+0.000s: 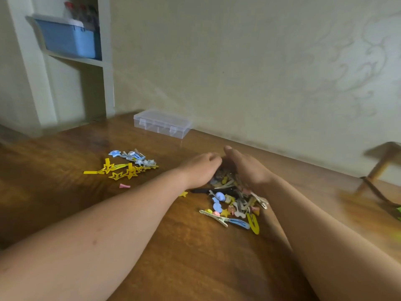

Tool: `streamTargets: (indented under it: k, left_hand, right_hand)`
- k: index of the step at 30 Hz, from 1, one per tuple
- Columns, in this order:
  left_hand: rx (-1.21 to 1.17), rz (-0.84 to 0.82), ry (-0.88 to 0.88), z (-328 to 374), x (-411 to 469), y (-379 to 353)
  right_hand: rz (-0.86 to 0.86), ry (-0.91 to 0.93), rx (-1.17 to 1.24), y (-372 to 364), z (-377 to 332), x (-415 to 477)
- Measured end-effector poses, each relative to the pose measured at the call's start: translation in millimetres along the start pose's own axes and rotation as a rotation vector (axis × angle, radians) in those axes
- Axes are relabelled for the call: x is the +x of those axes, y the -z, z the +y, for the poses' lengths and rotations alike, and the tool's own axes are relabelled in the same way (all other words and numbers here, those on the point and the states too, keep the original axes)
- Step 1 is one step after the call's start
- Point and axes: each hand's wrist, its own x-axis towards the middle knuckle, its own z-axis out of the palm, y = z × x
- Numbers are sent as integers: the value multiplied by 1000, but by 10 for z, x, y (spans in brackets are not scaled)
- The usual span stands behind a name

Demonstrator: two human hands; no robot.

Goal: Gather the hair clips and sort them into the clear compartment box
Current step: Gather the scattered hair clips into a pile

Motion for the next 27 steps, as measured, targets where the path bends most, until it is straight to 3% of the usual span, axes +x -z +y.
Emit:
streamTargets:
  k: [4,6,8,12,17,22,27]
  left_hand:
    - [-70,-76,-58,90,-102,-58]
    - [-76,-117,-92,136,-203,-59]
    - [-104,-111,-121,146,-352,-16]
    - [-108,64,-134,15,-696,194]
    - [-30,259,-69,-299,-1073,463]
    - [154,515,114,-794,-1190,819]
    - [266,312,365,-1218,-1021,1057]
  right_hand:
    - [202,59,107,294,69,-450]
    - [341,47,-40,375,195,-724]
    - [327,-5,-262,299,299,-925]
    - [218,-61,-579,-74,332,-840]
    - [283,-79,-603,-449,148,-537]
    - [354,-104,-582,-537,142,-481]
    - [373,-89,-588,-519,167,-503]
